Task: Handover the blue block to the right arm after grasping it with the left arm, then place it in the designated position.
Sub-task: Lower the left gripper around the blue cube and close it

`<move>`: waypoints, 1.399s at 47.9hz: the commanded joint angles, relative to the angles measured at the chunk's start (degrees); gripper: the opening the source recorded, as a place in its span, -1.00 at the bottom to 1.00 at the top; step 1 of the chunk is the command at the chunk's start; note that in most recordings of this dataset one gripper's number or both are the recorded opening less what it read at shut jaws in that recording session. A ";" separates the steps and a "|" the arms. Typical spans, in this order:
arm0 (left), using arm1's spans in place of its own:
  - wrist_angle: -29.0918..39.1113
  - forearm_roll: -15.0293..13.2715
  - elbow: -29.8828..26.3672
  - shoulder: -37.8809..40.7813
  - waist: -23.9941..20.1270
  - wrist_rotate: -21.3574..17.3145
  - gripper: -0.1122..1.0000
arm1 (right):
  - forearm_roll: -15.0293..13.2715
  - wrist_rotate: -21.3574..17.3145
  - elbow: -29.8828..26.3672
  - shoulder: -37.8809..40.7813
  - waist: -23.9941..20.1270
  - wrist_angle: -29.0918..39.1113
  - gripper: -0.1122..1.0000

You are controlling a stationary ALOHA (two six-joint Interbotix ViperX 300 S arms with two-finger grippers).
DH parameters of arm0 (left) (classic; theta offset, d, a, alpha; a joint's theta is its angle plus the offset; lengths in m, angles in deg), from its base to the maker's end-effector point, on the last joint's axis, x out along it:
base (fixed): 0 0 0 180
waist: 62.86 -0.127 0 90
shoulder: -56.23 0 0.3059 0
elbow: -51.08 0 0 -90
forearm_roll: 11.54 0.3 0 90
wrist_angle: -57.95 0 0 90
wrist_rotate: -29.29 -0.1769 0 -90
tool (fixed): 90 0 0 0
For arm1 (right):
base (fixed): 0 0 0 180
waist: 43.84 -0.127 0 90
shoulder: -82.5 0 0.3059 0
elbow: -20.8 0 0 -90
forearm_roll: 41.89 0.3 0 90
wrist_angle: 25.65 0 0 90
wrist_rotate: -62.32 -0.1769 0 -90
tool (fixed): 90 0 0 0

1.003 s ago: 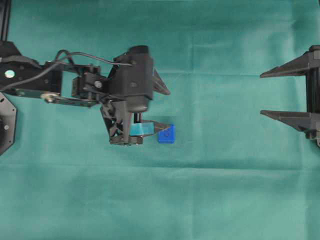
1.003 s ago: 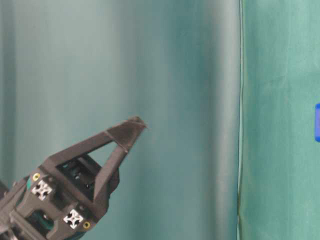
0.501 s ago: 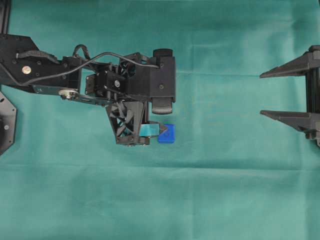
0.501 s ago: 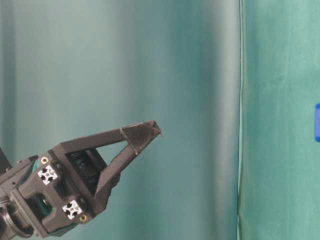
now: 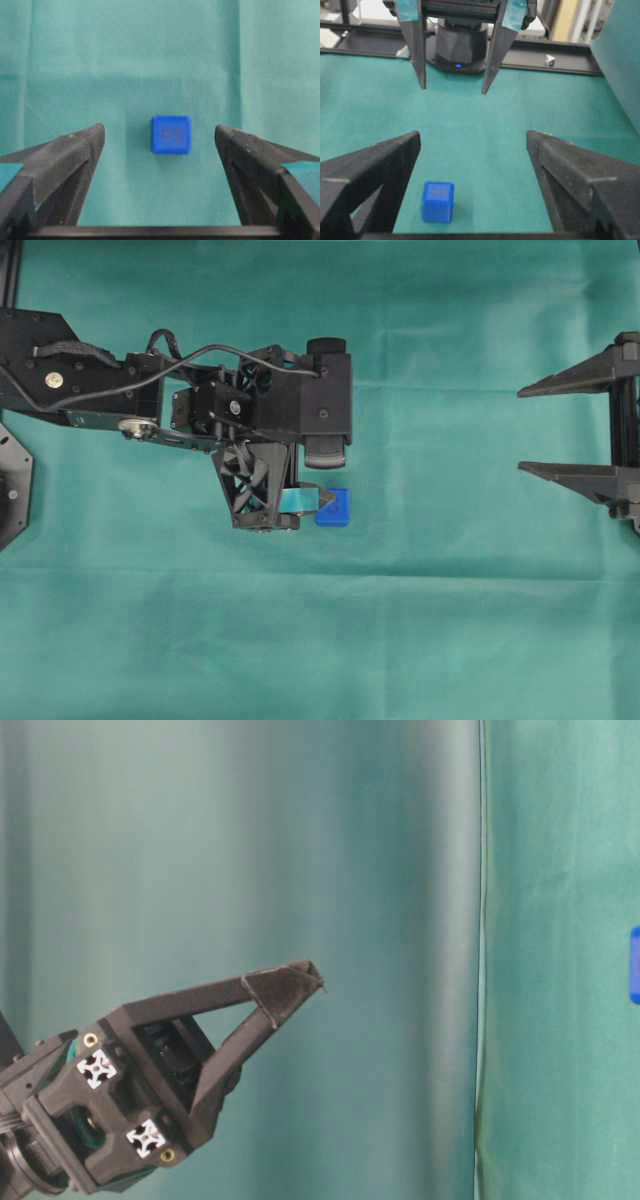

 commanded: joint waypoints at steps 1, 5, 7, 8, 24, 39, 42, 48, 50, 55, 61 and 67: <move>-0.18 0.18 -1.41 -0.70 0.09 -0.09 0.98 | 0.00 0.00 -1.76 0.44 0.18 -0.26 0.88; -0.26 0.18 -1.41 -0.70 0.09 -0.09 0.98 | 0.00 0.00 -1.76 0.44 0.09 -0.26 0.88; -0.18 0.18 -1.41 -0.70 0.09 -0.09 0.98 | 0.00 0.00 -1.76 0.44 0.09 -0.26 0.88; -0.18 0.18 -1.41 -0.70 0.09 -0.09 0.98 | 0.00 0.00 -1.76 0.44 0.18 -0.26 0.88; -0.18 0.18 -1.41 -0.70 0.09 -0.09 0.98 | 0.00 0.00 -1.85 0.44 0.18 -0.26 0.88; -0.62 0.18 -1.23 -0.62 0.09 -0.09 0.98 | 0.00 0.00 -1.76 0.44 0.09 -0.26 0.88; -1.05 0.18 -1.05 -0.53 0.09 0.00 0.98 | 0.00 0.00 -1.85 0.44 0.09 -0.26 0.88; -2.02 0.18 -0.26 -0.53 0.09 0.00 0.98 | 0.00 0.09 -1.76 0.44 0.18 -0.26 0.88; -2.64 0.18 0.18 -0.53 0.09 0.00 0.98 | 0.00 0.09 -1.76 0.44 0.09 -0.26 0.88; -4.13 0.18 1.23 -0.18 0.09 0.00 0.98 | 0.00 0.09 -1.76 0.44 0.09 -0.26 0.88; -6.33 0.18 2.64 1.23 0.09 0.00 0.98 | 0.00 0.09 -1.76 0.44 0.09 -0.09 0.88; -8.53 0.18 4.48 3.16 0.09 0.26 0.98 | 0.00 0.09 -1.76 0.44 0.09 0.00 0.88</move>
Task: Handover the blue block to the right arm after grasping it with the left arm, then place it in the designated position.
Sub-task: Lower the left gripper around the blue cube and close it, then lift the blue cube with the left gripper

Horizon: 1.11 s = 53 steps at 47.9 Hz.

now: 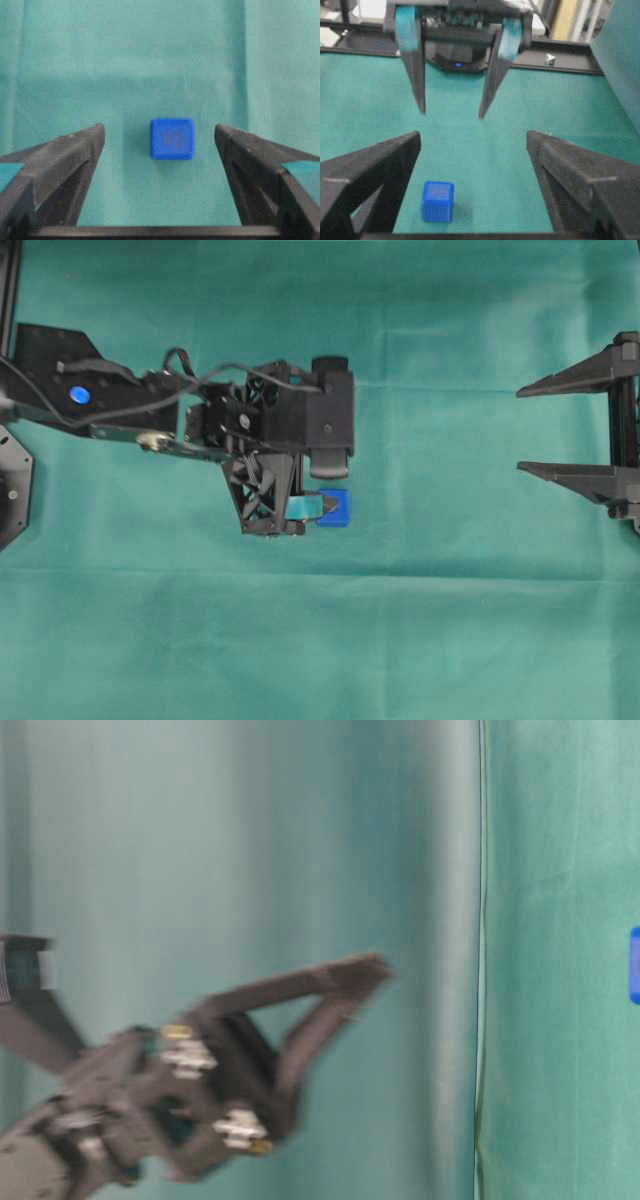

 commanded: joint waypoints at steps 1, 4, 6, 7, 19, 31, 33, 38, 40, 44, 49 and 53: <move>-2.02 0.18 0.18 0.35 0.09 0.44 0.98 | 0.00 0.09 -1.49 0.35 0.09 -0.18 0.88; -3.60 0.09 0.97 1.58 0.09 0.97 0.98 | 0.00 0.09 -1.49 0.35 0.09 -0.18 0.88; -4.48 0.18 1.41 2.29 0.09 1.23 0.98 | 0.00 0.09 -1.49 0.35 0.09 -0.09 0.88; -4.92 0.18 1.58 2.64 0.09 1.32 0.98 | 0.00 0.09 -1.49 0.35 0.09 -0.09 0.88; -9.14 0.09 3.78 7.12 0.09 1.58 0.98 | 0.00 0.09 -1.49 0.35 0.09 0.18 0.88; -12.83 0.00 4.66 10.11 0.18 1.67 0.98 | 0.00 0.09 -1.41 0.70 0.18 0.26 0.88; -13.27 0.00 4.66 10.55 0.18 1.67 0.98 | 0.00 0.09 -1.41 0.79 0.18 0.26 0.88; -14.06 0.00 4.75 11.78 0.18 2.02 0.98 | 0.00 0.09 -1.41 0.97 0.26 0.18 0.88; -14.41 -0.09 4.66 12.39 0.18 2.20 0.98 | 0.00 0.09 -1.32 0.97 0.35 0.18 0.88; -14.59 -0.09 4.66 13.71 0.18 2.55 0.98 | 0.00 0.09 -1.32 1.14 0.53 0.26 0.88; -15.12 0.00 4.75 15.29 0.18 2.72 0.98 | -0.09 0.09 -1.23 1.32 0.79 0.26 0.88; -15.91 -0.09 4.83 16.00 0.26 2.81 0.98 | 0.00 0.18 -1.23 1.41 0.79 0.26 0.88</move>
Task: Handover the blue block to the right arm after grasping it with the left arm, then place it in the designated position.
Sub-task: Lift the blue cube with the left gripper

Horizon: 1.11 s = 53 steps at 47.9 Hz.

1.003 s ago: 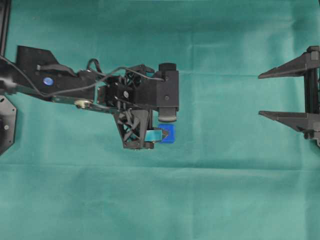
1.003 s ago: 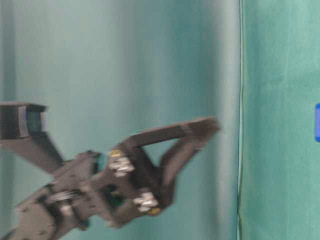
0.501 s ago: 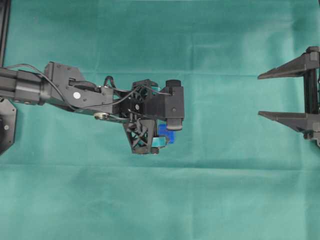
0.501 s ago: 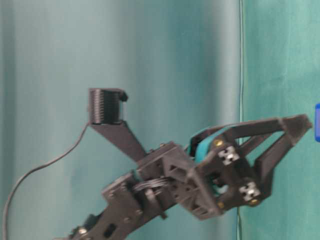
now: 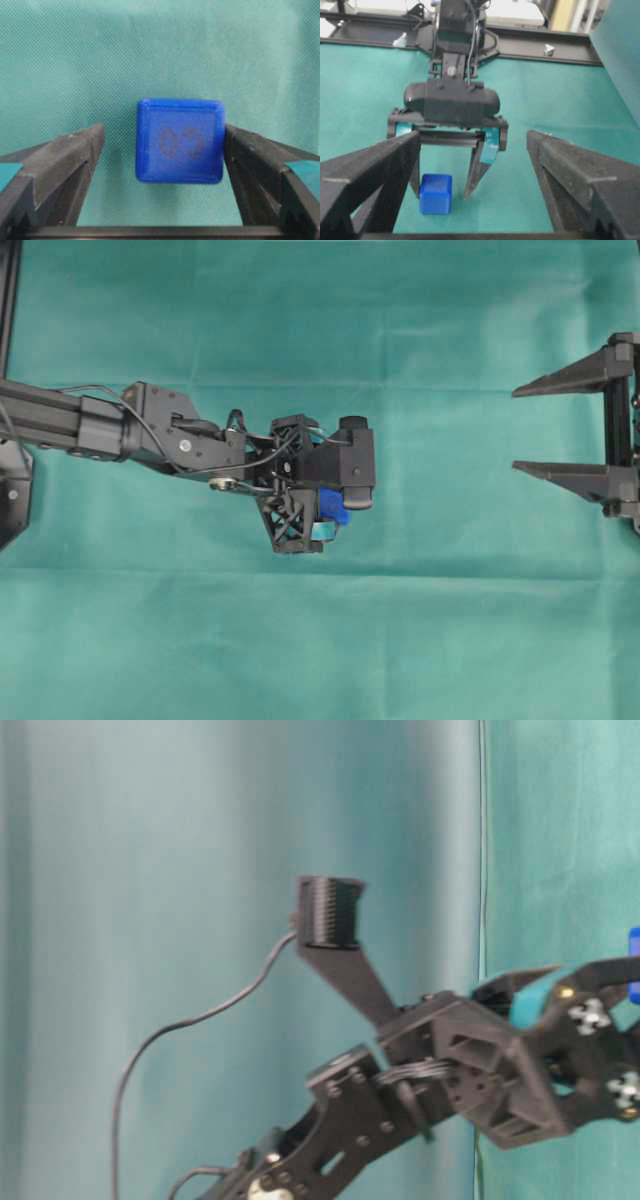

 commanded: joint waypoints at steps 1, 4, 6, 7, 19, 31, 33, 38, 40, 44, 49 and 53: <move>-1.14 -0.09 -0.35 -0.44 0.18 0.00 0.98 | 0.00 0.18 -1.32 0.35 0.26 -0.18 0.88; -1.67 -0.09 -0.09 -0.26 0.18 0.00 0.98 | 0.00 0.09 -1.32 0.44 0.26 -0.26 0.88; -1.93 -0.09 0.09 -0.26 0.18 0.00 0.98 | 0.00 0.09 -1.32 0.44 0.26 -0.18 0.88; -2.02 -0.09 0.09 -0.26 0.18 0.00 0.98 | 0.00 0.18 -1.32 0.44 0.35 -0.26 0.88; -2.20 -0.09 0.53 -0.26 0.18 0.00 0.97 | 0.00 0.18 -1.41 0.53 0.35 -0.26 0.88; -2.20 -0.09 0.35 -0.26 0.53 -0.09 0.33 | 0.00 0.18 -1.41 0.53 0.44 -0.26 0.88; -2.20 -0.09 0.53 -0.35 0.53 -0.09 0.09 | 0.00 0.18 -1.32 0.53 0.35 -0.26 0.88; -2.20 0.00 0.53 -0.35 0.53 -0.09 0.04 | 0.00 0.18 -1.41 0.53 0.35 -0.26 0.88; -2.11 -0.09 0.53 -0.35 0.62 -0.09 0.04 | 0.00 0.18 -1.41 0.53 0.35 -0.18 0.88; -2.11 -0.09 0.62 -0.35 0.62 -0.09 0.04 | -0.09 0.18 -1.32 0.53 0.35 -0.26 0.88; -2.20 -0.09 0.53 -0.35 0.62 -0.09 0.04 | 0.00 0.18 -1.41 0.53 0.35 -0.09 0.88; -2.11 -0.09 0.53 -0.35 0.62 -0.09 0.04 | 0.00 0.18 -1.32 0.53 0.44 0.00 0.88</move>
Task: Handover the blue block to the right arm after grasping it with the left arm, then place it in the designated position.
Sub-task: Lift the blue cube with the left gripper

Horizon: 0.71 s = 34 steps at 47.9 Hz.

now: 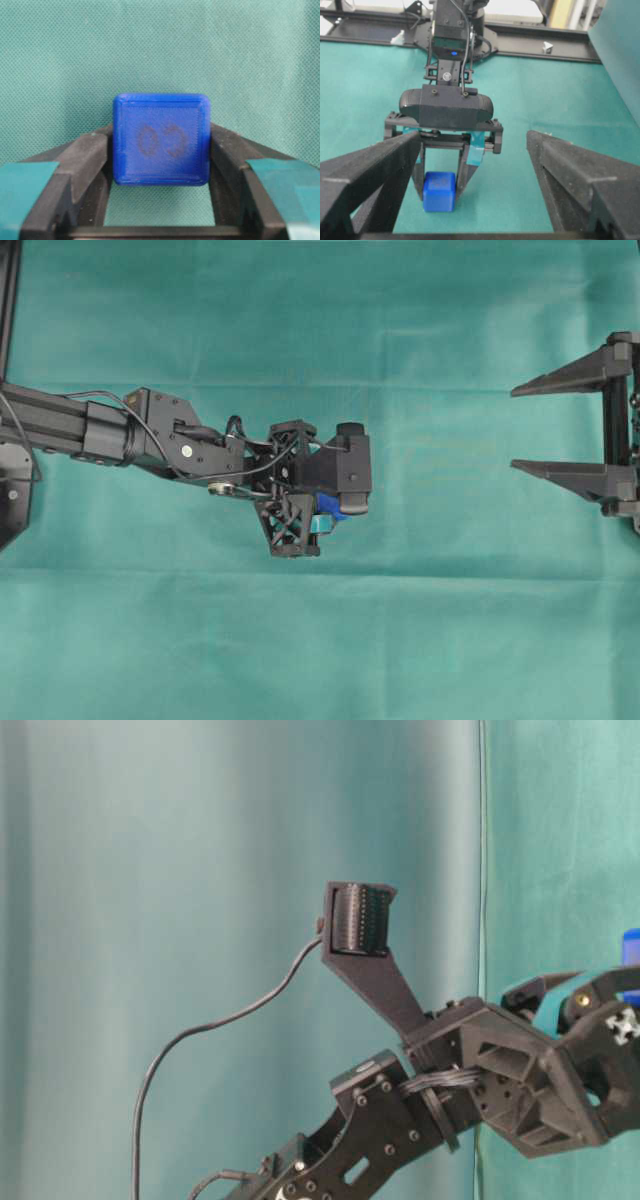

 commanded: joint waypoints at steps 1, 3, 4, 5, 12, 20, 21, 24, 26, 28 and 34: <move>-0.35 -0.09 -0.62 -1.23 0.18 -0.09 0.04 | 0.00 0.09 -1.23 0.44 0.18 -0.18 0.88; -0.26 -0.09 -0.70 -1.23 0.18 -0.09 0.04 | -0.09 0.09 -1.32 0.35 0.18 -0.18 0.88; -0.26 -0.09 -0.70 -1.32 0.18 -0.09 0.04 | -0.09 0.09 -1.32 0.35 0.09 -0.18 0.88; -0.18 -0.09 -0.79 -1.32 0.18 -0.09 0.04 | 0.00 0.09 -1.32 0.44 0.18 -0.09 0.88; 0.35 -0.09 -0.97 -2.02 0.26 -0.09 0.04 | 0.00 0.09 -1.32 0.35 0.09 -0.09 0.88; 2.29 -0.09 -1.32 -4.22 0.35 -0.09 0.04 | 0.00 0.09 -1.41 0.44 0.09 0.09 0.88; 2.55 -0.09 -1.49 -4.57 0.35 -0.09 0.04 | -0.09 0.09 -1.49 0.35 0.09 0.18 0.88; 3.60 -0.09 -1.76 -6.15 0.35 -0.09 0.04 | 0.00 0.09 -1.49 0.35 0.09 0.35 0.88; 4.13 -0.09 -1.85 -7.12 0.35 -0.09 0.04 | -0.09 0.09 -1.49 0.44 0.09 0.44 0.88; 4.57 -0.09 -1.93 -8.26 0.35 -0.09 0.04 | 0.00 0.09 -1.49 0.35 0.09 0.53 0.88; 5.63 -0.09 -2.02 -11.95 0.35 -0.09 0.04 | -0.09 0.09 -1.58 0.35 0.18 0.53 0.88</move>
